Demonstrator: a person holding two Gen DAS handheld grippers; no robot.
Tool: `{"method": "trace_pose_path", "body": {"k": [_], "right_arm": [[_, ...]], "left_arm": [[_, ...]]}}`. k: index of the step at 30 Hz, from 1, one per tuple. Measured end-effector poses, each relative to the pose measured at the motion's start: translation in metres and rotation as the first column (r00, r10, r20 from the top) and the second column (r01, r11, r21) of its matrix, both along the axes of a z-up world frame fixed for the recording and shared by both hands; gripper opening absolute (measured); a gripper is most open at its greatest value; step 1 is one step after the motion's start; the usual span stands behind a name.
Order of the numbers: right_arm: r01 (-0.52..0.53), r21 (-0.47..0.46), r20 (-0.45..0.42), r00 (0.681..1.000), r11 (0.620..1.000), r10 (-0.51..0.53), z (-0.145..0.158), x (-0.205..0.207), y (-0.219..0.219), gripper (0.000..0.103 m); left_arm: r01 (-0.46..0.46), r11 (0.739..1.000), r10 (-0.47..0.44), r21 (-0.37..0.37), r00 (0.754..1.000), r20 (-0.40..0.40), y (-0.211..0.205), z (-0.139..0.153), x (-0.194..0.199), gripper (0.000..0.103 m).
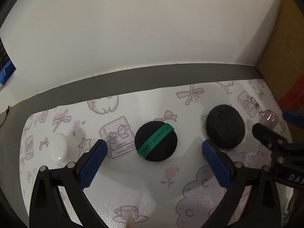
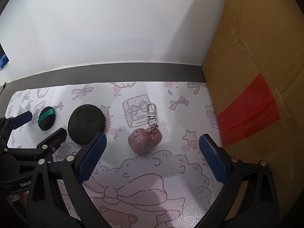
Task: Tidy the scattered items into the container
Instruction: 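Grasp the green-banded black pad with the left gripper while the right grasps the pink pig keychain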
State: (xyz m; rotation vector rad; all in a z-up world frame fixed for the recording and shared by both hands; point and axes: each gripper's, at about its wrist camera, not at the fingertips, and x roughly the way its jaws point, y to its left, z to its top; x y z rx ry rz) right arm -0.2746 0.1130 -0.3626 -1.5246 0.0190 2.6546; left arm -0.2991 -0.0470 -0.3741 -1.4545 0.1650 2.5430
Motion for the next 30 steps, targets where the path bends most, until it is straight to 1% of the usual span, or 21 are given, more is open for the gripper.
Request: {"method": "trace_pose_path", "body": {"k": [7,13,15,16,17,18,19,20,21,22,23,24,26,28,30], "right_arm": [[-0.001,-0.005,0.024,1.0,1.0,0.001,-0.006,-0.004,0.001,0.095],[-0.001,-0.025,0.027,1.0,1.0,0.001,-0.006,-0.005,0.003,0.09],[0.0,-0.023,0.025,1.0,1.0,0.001,-0.005,-0.004,0.005,0.084],[0.001,-0.023,0.022,1.0,1.0,0.0,-0.003,-0.004,0.005,0.079],[0.003,-0.022,0.02,1.0,1.0,-0.003,-0.002,-0.004,0.005,0.07],[0.006,-0.02,0.018,1.0,1.0,-0.006,0.0,-0.004,0.006,0.066],[0.008,-0.019,0.018,1.0,1.0,-0.008,0.001,-0.003,0.007,0.06],[0.01,-0.019,0.019,1.0,1.0,-0.009,0.001,-0.003,0.007,0.057],[0.012,-0.018,0.019,1.0,1.0,-0.012,0.002,-0.004,0.007,0.055],[0.016,-0.017,0.019,1.0,1.0,-0.015,0.002,-0.005,0.007,0.048],[0.019,-0.016,0.02,1.0,1.0,-0.019,0.003,-0.005,0.007,0.039],[0.022,-0.015,0.021,1.0,1.0,-0.022,0.004,-0.005,0.008,0.035],[0.022,-0.017,0.023,0.999,1.0,-0.022,0.005,-0.006,0.009,0.034],[0.022,-0.014,0.024,0.999,1.0,-0.021,0.006,-0.007,0.008,0.034],[0.021,-0.013,0.026,0.999,1.0,-0.021,0.006,-0.008,0.008,0.034]], "left_arm": [[0.002,1.0,-0.002,0.002,1.0,-0.012,0.002,0.001,0.001,0.103],[0.007,1.0,-0.007,0.004,1.0,-0.019,0.005,0.002,0.004,0.103],[0.007,1.0,-0.007,0.005,1.0,-0.018,0.006,0.002,0.005,0.102],[0.008,1.0,-0.008,0.006,1.0,-0.017,0.007,0.002,0.005,0.102],[0.009,1.0,-0.009,0.006,1.0,-0.017,0.007,0.003,0.006,0.102],[0.011,1.0,-0.011,0.006,1.0,-0.018,0.008,0.003,0.006,0.1],[0.017,1.0,-0.017,0.007,1.0,-0.021,0.009,0.004,0.008,0.096],[0.03,1.0,-0.03,0.008,0.999,-0.028,0.011,0.005,0.009,0.091],[0.041,0.999,-0.041,0.009,0.999,-0.033,0.013,0.007,0.011,0.084],[0.048,0.999,-0.047,0.007,0.998,-0.035,0.015,0.008,0.012,0.081],[0.049,0.999,-0.049,0.007,0.998,-0.032,0.017,0.009,0.013,0.08],[0.048,0.999,-0.048,0.008,0.998,-0.03,0.018,0.009,0.013,0.08],[0.038,0.999,-0.038,0.008,0.999,-0.02,0.019,0.011,0.013,0.076],[0.024,1.0,-0.024,0.008,1.0,-0.013,0.019,0.012,0.012,0.069],[0.016,1.0,-0.016,0.007,1.0,-0.011,0.019,0.013,0.011,0.066]]}}
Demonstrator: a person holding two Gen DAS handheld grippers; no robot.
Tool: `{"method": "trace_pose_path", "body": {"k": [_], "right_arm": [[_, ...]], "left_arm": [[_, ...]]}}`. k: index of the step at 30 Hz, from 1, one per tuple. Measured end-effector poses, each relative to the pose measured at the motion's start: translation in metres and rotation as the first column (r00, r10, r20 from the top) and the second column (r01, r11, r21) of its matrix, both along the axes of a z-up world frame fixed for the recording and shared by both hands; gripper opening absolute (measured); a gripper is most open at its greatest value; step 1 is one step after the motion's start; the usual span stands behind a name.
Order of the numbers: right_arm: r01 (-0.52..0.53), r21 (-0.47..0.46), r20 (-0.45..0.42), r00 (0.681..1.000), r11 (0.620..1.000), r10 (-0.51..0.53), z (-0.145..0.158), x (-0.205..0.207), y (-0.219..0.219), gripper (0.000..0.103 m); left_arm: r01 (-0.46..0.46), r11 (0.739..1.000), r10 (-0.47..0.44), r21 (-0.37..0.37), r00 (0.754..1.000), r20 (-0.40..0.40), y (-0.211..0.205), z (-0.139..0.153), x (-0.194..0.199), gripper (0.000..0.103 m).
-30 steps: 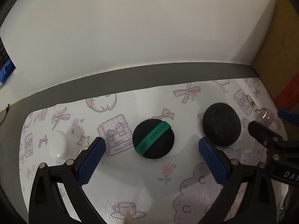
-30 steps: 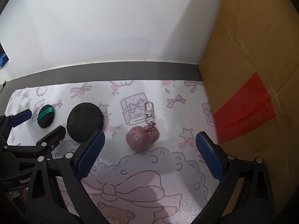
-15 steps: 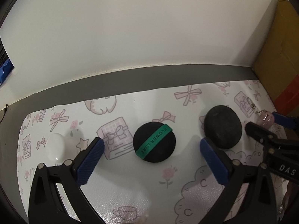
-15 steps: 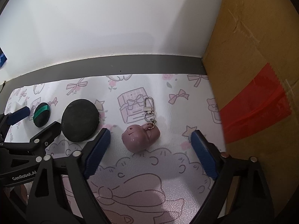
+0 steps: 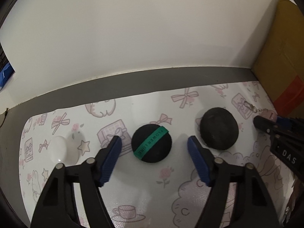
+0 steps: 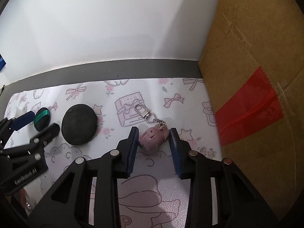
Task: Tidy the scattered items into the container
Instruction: 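Grasp the green-banded black pad with the left gripper while the right grasps the pink pig keychain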
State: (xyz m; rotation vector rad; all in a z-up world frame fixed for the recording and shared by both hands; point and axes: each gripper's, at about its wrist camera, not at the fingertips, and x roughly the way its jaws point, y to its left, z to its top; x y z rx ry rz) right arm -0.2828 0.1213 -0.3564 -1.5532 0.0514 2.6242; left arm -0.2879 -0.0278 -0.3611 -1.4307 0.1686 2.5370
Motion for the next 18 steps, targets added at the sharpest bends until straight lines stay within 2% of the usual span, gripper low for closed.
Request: {"method": "trace_pose_path", "body": {"k": [2,3,13,18], "right_arm": [[0.001,0.0,0.001,1.0,1.0,-0.001,0.001,-0.002,0.0,0.034],[0.002,0.0,0.001,1.0,1.0,-0.002,0.001,-0.002,-0.001,0.034],[0.0,0.002,0.002,1.0,1.0,0.0,0.004,-0.009,-0.003,0.034],[0.0,0.002,0.003,1.0,1.0,0.0,0.005,-0.014,-0.004,0.034]], "left_arm": [[0.005,1.0,-0.005,-0.001,1.0,-0.004,0.002,0.001,0.001,0.057],[0.004,1.0,-0.004,-0.001,1.0,-0.007,0.003,0.003,0.002,0.038],[0.018,1.0,-0.018,-0.003,1.0,0.01,0.013,0.005,0.005,0.029],[0.014,1.0,-0.014,-0.019,1.0,0.0,0.017,0.005,0.005,0.028]]}}
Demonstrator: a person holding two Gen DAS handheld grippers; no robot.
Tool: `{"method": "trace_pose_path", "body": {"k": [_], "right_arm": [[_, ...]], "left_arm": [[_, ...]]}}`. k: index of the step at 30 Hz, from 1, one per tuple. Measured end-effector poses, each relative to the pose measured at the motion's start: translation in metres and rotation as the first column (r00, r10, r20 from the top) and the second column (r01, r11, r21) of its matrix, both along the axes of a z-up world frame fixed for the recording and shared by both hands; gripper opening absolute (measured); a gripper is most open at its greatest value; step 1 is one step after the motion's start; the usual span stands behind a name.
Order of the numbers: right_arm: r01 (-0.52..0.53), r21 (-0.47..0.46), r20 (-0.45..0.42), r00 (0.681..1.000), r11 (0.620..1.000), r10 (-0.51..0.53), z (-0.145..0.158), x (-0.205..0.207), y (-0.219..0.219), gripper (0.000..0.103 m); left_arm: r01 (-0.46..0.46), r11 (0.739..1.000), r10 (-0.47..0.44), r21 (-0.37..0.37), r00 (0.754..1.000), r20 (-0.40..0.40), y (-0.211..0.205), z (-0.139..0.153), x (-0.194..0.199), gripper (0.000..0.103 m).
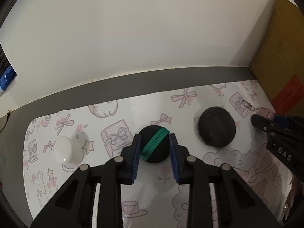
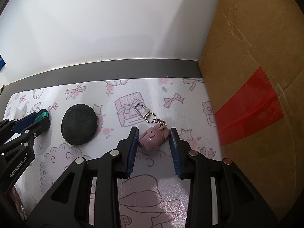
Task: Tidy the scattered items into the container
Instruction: 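Grasp the green-banded black pad with the left gripper while the right grasps the pink pig keychain, then lift the black pad and pig keychain and carry them over the box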
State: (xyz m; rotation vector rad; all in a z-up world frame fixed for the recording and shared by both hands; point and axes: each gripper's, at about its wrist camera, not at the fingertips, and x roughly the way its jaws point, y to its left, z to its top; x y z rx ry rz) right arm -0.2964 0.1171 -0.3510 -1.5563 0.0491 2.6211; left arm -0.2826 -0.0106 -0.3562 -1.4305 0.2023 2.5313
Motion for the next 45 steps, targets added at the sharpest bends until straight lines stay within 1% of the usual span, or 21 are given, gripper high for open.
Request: {"method": "trace_pose_path", "body": {"k": [7,12,15,19,21,22,24,25,26,28,31,37,45], "right_arm": [[-0.004,-0.005,0.005,1.0,1.0,0.004,0.005,-0.005,-0.002,0.034],[-0.016,0.002,-0.014,1.0,1.0,0.017,0.02,-0.007,-0.007,0.034],[-0.024,0.008,-0.026,0.999,1.0,0.025,0.031,-0.009,-0.01,0.034],[-0.027,0.01,-0.038,0.999,1.0,0.027,0.046,-0.009,-0.012,0.034],[-0.027,0.013,-0.05,0.998,1.0,0.028,0.056,-0.008,-0.013,0.034],[-0.028,0.014,-0.054,0.998,1.0,0.028,0.061,-0.008,-0.013,0.034],[-0.028,0.016,-0.068,0.997,0.999,0.029,0.071,-0.008,-0.013,0.034],[-0.03,0.017,-0.074,0.997,0.999,0.031,0.077,-0.006,-0.011,0.034],[-0.033,0.019,-0.079,0.996,0.999,0.034,0.082,-0.003,-0.011,0.034],[-0.035,0.021,-0.093,0.995,0.999,0.037,0.087,0.018,-0.018,0.034],[-0.041,0.026,-0.113,0.993,0.999,0.043,0.098,0.023,-0.013,0.034],[-0.05,0.038,-0.159,0.986,0.998,0.055,0.125,0.042,-0.013,0.034],[-0.073,0.061,-0.234,0.969,0.996,0.085,0.193,0.092,-0.023,0.034]], "left_arm": [[-0.014,1.0,0.014,-0.006,0.999,-0.042,0.004,0.013,0.002,0.028],[-0.019,1.0,0.018,-0.018,0.998,-0.053,0.009,0.021,0.004,0.028],[-0.025,1.0,0.024,-0.013,0.998,-0.064,-0.02,0.024,-0.007,0.028],[-0.035,0.999,0.033,-0.015,0.996,-0.083,-0.023,0.037,-0.006,0.028],[-0.04,0.999,0.038,-0.014,0.995,-0.094,-0.031,0.041,-0.01,0.028],[-0.042,0.999,0.041,-0.013,0.994,-0.1,-0.032,0.044,-0.004,0.028],[-0.048,0.999,0.047,-0.01,0.993,-0.113,-0.036,0.06,-0.001,0.028],[-0.051,0.999,0.05,-0.01,0.992,-0.118,-0.053,0.074,0.009,0.028],[-0.054,0.998,0.052,-0.011,0.991,-0.124,-0.051,0.076,0.016,0.028],[-0.059,0.998,0.058,-0.006,0.989,-0.134,-0.048,0.083,0.02,0.028],[-0.069,0.998,0.068,-0.005,0.986,-0.153,-0.057,0.108,0.032,0.028],[-0.098,0.995,0.098,0.007,0.977,-0.188,-0.064,0.144,0.052,0.029],[-0.142,0.99,0.141,0.015,0.96,-0.242,-0.071,0.202,0.083,0.029]]}}
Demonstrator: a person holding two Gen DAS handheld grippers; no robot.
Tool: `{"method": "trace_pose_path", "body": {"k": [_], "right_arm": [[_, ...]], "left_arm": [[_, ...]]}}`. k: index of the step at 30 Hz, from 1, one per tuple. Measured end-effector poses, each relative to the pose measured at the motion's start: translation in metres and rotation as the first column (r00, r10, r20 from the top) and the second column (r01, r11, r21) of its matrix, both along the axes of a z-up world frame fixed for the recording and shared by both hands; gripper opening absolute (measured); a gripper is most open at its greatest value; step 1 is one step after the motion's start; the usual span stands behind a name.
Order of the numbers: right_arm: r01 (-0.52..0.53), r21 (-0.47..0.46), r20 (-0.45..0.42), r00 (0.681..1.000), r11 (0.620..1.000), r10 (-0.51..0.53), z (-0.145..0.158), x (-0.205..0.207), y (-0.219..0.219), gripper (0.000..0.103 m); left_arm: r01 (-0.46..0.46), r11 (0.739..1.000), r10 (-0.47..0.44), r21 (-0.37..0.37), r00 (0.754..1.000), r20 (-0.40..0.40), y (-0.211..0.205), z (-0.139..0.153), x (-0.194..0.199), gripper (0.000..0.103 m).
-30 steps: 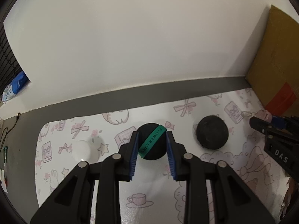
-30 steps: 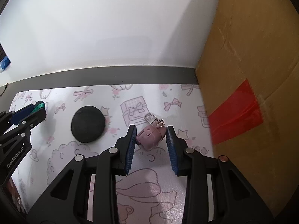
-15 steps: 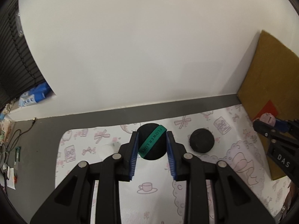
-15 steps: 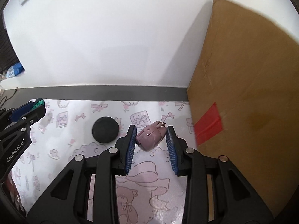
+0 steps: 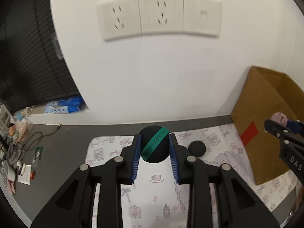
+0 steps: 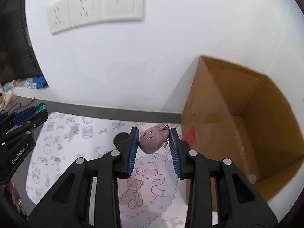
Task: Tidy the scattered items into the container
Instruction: 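Lift the black pad and pig keychain and carry them over the box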
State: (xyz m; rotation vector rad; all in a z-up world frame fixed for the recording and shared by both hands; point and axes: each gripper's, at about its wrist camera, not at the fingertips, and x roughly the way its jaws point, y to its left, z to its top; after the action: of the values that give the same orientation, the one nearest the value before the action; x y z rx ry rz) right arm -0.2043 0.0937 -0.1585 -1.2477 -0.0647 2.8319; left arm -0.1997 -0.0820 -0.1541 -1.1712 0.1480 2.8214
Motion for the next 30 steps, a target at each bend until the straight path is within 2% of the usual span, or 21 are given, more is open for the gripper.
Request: {"method": "trace_pose_path", "body": {"k": [8,13,22,30], "right_arm": [[-0.025,0.014,-0.092,0.995,1.0,0.027,0.065,0.045,-0.004,0.034],[-0.042,0.025,-0.15,0.988,0.999,0.046,0.102,0.07,-0.007,0.034],[-0.066,0.042,-0.205,0.976,0.997,0.074,0.139,0.098,-0.012,0.034],[-0.066,0.045,-0.228,0.971,0.997,0.074,0.151,0.114,-0.012,0.034]], "left_arm": [[-0.043,0.999,0.043,0.003,0.995,-0.094,-0.014,0.069,0.039,0.029],[-0.057,0.998,0.057,0.008,0.987,-0.151,-0.014,0.099,0.062,0.029],[-0.061,0.998,0.064,0.017,0.974,-0.216,-0.014,0.132,0.095,0.029],[-0.065,0.997,0.07,0.03,0.972,-0.225,-0.012,0.137,0.107,0.029]]}}
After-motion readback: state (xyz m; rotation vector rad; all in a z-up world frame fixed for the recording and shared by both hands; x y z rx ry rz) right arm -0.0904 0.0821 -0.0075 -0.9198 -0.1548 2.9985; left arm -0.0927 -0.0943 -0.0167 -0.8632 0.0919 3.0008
